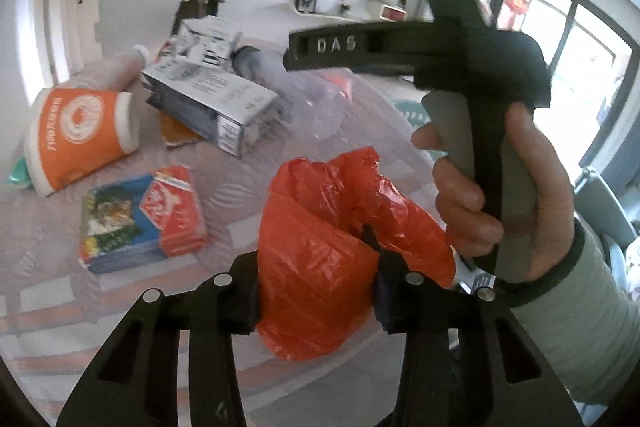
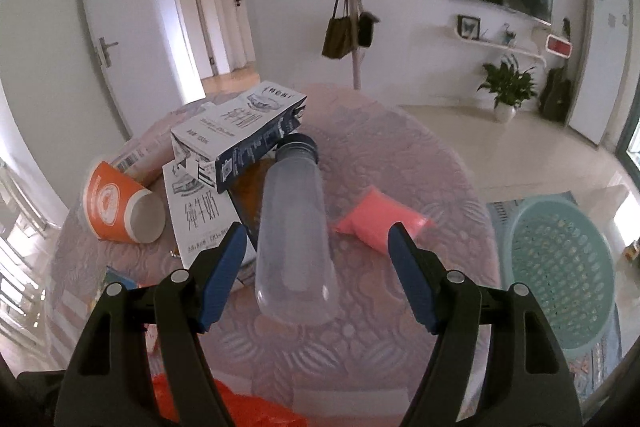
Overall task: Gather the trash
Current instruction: 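Grasp the red plastic bag with the left tool while the right tool grasps the clear bottle, then carry bag and bottle to the teal basket and open both tools over it, then move both open tools back over the table, then grasp the orange paper cup with the left tool while the right tool grasps the milk carton, then carry cup and carton to the teal basket and open both tools over it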
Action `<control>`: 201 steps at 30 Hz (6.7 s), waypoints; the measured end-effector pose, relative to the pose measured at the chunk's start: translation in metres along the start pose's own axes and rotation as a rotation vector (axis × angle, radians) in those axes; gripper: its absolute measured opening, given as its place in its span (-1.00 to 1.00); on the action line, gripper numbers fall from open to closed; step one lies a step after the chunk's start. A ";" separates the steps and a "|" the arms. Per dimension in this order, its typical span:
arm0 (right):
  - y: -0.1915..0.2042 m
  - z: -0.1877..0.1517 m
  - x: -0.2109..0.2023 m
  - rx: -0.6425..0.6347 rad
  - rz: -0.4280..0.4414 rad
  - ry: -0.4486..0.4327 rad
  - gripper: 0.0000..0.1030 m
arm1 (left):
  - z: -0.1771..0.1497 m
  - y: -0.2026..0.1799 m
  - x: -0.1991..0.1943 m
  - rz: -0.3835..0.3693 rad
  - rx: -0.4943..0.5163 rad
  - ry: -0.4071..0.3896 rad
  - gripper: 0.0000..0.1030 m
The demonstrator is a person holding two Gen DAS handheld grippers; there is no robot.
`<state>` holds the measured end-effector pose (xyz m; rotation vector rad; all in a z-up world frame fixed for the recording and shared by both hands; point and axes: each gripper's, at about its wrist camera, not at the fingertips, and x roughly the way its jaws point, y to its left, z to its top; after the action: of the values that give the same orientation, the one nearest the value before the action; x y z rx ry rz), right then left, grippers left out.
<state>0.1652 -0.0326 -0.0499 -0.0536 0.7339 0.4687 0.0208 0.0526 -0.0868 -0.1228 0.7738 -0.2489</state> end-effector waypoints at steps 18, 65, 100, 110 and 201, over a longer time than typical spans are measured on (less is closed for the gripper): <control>0.005 0.012 0.040 0.009 0.003 0.136 -0.14 | 0.023 0.040 -0.028 0.075 -0.075 -0.066 -0.23; -0.323 -0.110 -0.043 0.651 -0.354 0.048 -0.15 | 0.167 -0.144 0.223 -0.072 0.189 0.174 -0.15; -0.184 -0.045 -0.081 0.385 -0.233 -0.121 -0.10 | 0.146 -0.069 0.053 -0.066 0.046 -0.151 0.39; -0.071 0.005 -0.069 0.182 -0.080 -0.152 0.14 | 0.131 0.006 -0.019 0.077 -0.051 -0.261 0.39; -0.263 -0.042 -0.102 0.550 -0.389 -0.094 0.01 | 0.192 -0.126 0.103 -0.321 0.139 -0.113 -0.98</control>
<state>0.1865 -0.3167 -0.0444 0.3337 0.7181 -0.1104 0.2046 -0.0930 0.0053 -0.1282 0.6197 -0.5945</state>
